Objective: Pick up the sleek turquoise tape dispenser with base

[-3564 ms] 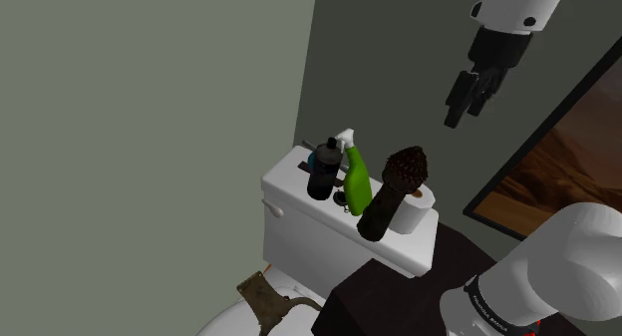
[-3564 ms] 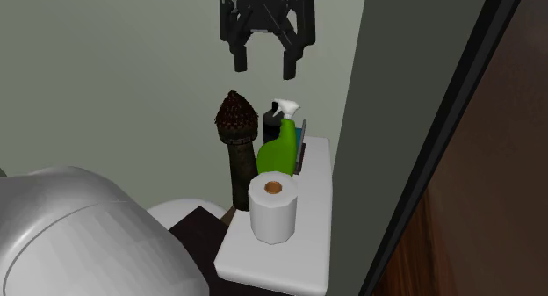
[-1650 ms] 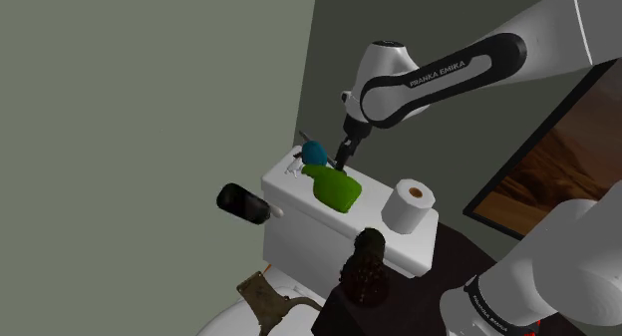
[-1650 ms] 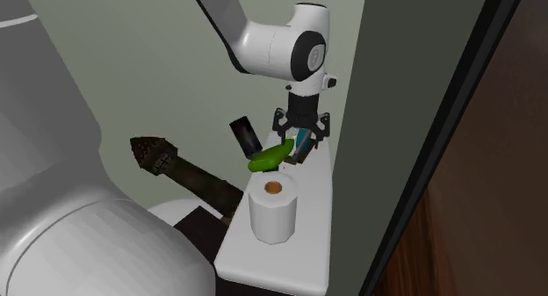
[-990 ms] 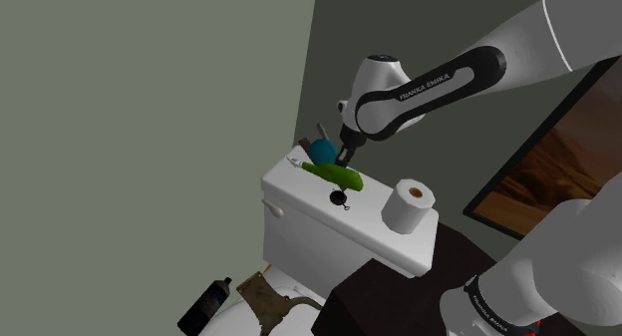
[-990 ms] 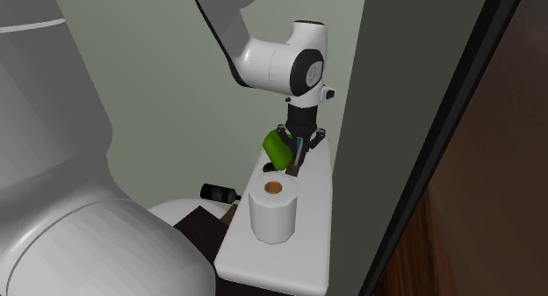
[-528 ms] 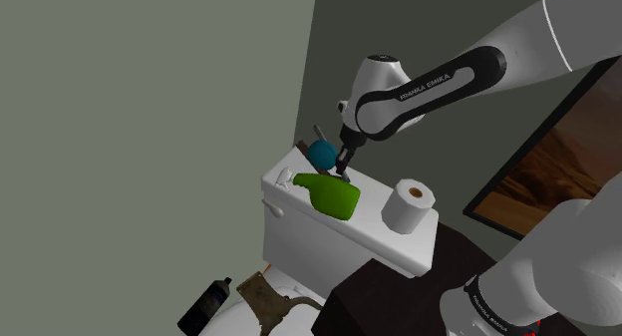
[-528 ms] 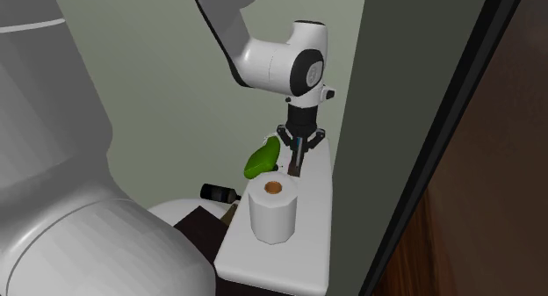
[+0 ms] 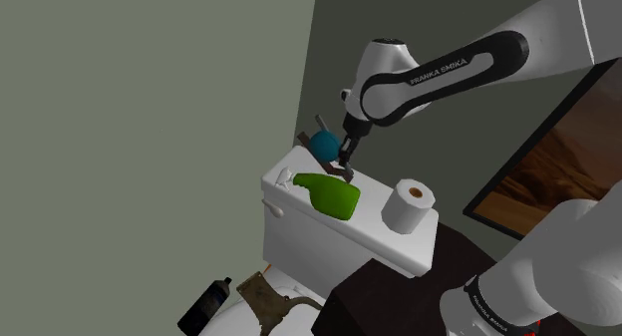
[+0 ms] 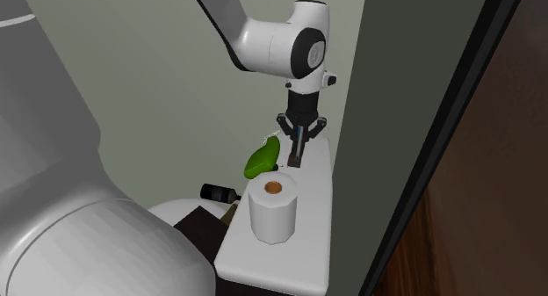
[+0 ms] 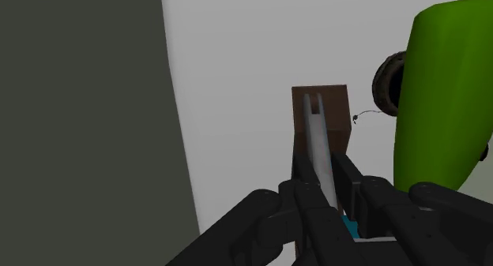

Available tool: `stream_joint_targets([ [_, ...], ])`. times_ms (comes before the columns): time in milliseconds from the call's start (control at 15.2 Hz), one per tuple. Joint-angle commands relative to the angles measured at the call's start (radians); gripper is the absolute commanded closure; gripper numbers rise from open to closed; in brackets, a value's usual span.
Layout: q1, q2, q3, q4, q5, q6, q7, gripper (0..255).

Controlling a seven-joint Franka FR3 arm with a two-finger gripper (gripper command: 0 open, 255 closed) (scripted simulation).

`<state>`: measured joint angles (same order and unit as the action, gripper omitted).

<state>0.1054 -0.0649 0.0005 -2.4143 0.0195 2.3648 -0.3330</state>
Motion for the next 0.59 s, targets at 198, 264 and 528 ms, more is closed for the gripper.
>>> stream_joint_targets([
  [198, -0.001, -0.045, -0.001, 0.027, -0.001, -0.073, 0.0, 255],
  [264, -0.001, -0.053, -0.001, 0.033, -0.002, -0.087, 0.0, 255],
  [528, -0.001, -0.07, -0.001, 0.047, -0.002, -0.117, 0.001, 255],
])
